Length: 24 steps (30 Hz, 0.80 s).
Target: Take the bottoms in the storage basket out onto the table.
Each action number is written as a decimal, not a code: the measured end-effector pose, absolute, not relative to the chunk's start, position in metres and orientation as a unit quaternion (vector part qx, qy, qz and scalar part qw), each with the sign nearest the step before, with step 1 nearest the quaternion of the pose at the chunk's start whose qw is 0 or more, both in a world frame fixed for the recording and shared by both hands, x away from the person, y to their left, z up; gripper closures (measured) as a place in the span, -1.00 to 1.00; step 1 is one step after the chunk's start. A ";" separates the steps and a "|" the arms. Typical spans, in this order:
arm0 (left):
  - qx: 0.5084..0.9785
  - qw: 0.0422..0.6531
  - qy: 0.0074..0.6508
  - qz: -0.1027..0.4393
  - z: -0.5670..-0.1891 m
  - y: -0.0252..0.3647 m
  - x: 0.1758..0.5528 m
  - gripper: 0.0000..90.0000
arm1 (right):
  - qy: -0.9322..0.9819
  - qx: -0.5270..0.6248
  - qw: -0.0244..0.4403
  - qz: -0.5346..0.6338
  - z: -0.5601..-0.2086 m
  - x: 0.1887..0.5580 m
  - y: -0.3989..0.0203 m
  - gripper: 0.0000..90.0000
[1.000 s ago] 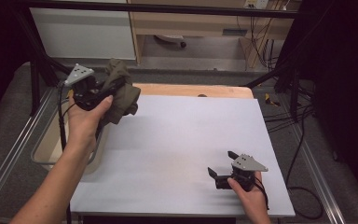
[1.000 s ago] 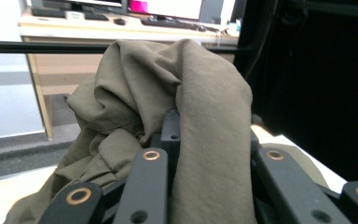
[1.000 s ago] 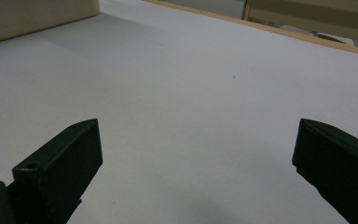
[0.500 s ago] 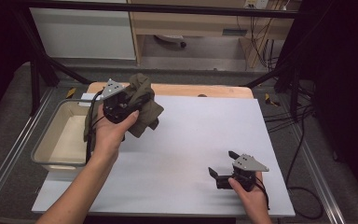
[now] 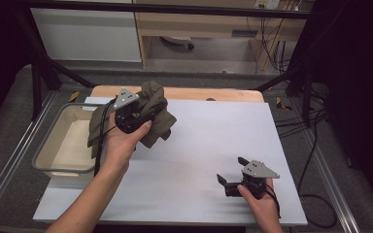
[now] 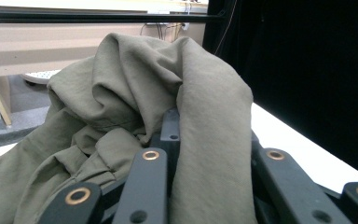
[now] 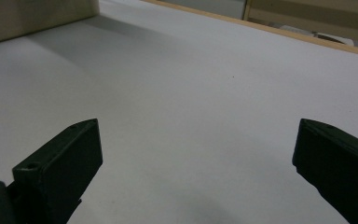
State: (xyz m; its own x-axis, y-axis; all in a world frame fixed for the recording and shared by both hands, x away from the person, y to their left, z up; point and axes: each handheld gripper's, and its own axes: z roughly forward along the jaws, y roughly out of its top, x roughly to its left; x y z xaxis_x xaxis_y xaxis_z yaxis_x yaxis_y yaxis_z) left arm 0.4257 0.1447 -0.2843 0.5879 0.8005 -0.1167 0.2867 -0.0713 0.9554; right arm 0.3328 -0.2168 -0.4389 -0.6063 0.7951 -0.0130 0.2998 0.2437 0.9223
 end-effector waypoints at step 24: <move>0.718 0.545 0.380 0.207 -0.311 0.118 0.419 0.60 | 0.748 0.366 0.251 0.494 -0.439 0.332 -0.217 -0.95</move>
